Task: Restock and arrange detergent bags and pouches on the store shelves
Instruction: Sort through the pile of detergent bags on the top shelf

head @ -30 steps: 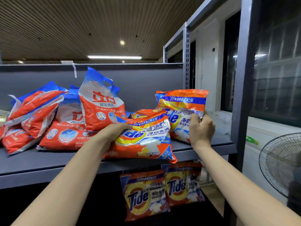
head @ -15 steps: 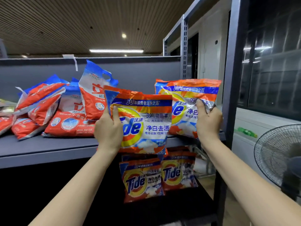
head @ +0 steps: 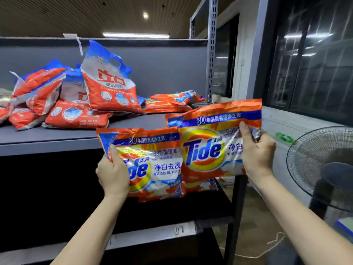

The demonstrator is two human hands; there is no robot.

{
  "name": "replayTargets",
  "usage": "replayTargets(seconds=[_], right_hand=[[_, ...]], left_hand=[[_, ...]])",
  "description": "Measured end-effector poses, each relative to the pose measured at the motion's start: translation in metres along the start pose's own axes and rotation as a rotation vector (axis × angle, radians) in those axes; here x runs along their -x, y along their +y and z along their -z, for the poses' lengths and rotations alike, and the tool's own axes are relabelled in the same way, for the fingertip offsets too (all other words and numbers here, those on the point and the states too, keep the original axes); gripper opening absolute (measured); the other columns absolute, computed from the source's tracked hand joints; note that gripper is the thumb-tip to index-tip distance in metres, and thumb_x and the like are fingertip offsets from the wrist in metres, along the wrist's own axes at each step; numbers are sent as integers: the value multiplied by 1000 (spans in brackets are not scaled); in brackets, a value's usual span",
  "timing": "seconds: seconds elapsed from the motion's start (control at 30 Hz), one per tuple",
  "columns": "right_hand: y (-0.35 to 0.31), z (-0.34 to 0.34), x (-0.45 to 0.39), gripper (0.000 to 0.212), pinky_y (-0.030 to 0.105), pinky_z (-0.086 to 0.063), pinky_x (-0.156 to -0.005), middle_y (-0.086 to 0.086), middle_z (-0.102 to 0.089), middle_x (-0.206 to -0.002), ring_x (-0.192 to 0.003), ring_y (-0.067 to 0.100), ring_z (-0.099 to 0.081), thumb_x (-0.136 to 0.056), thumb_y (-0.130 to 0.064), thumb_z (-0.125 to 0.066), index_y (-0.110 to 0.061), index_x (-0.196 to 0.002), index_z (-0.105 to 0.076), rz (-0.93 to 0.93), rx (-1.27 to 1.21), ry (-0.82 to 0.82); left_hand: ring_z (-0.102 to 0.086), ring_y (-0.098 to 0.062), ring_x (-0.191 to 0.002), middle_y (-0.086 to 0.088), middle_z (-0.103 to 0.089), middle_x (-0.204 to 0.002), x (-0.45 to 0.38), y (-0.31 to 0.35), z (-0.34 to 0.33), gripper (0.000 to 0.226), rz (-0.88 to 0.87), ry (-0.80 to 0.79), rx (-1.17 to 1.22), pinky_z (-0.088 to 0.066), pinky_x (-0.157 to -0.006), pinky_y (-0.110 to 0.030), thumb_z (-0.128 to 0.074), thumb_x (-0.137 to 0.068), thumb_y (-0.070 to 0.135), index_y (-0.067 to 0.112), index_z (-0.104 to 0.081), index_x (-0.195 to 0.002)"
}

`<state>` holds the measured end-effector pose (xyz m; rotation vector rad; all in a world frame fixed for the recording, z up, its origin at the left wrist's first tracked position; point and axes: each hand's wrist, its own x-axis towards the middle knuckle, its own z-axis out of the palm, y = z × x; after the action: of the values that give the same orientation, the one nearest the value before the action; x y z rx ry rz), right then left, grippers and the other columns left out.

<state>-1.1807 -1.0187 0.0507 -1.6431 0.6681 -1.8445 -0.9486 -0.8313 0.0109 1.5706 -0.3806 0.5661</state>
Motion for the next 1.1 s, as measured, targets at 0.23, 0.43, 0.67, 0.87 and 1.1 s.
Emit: replayTargets(seconds=[0.23,0.43,0.67,0.87,1.1], right_hand=[[54,-3,44,26,26,-49,-58,-15,-66,-61,-59,-1,-61,-84,-62,-56,-42,-70,-63,-66,87,-211],[117,-20,73,27,38,-44,-53,1,-58,-52,-54,23,-58,-91,-44,-56,-40,-65,-56,-178,276,-292],[193,-48,79,45,29,-25,-51,5,-42,-46,-44,22,-37,-95,-24,-57,-13,-53,-43,-548,344,-249],[218,-74,73,41,23,-25,-48,-17,-49,-39,-37,-2,-43,-96,-37,-51,-33,-56,-45,-438,223,-191],[266,-99,84,61,30,-40,-60,2,-64,-66,-65,26,-62,-94,-65,-20,-21,-71,-56,-407,317,-153]], left_hand=[[-46,-27,-63,3,-48,-59,36,-54,4,46,84,-29,-229,-36,-66,-35,-32,-101,43,13,-51,-72],[-52,-34,-67,-18,-58,-70,52,-106,-14,34,232,-101,-328,-38,-67,-37,-38,-100,29,5,-55,-82],[-63,-42,-64,-29,-62,-75,55,-157,-66,50,200,-221,-236,-49,-56,-47,-37,-97,38,-6,-60,-102],[-64,-46,-81,-29,-66,-92,47,-185,-106,56,132,-140,-265,-47,-67,-43,-33,-97,49,3,-57,-118],[-65,-37,-65,-21,-65,-79,63,-205,-132,87,90,-59,-172,-51,-57,-40,-8,-85,74,4,-55,-105]])
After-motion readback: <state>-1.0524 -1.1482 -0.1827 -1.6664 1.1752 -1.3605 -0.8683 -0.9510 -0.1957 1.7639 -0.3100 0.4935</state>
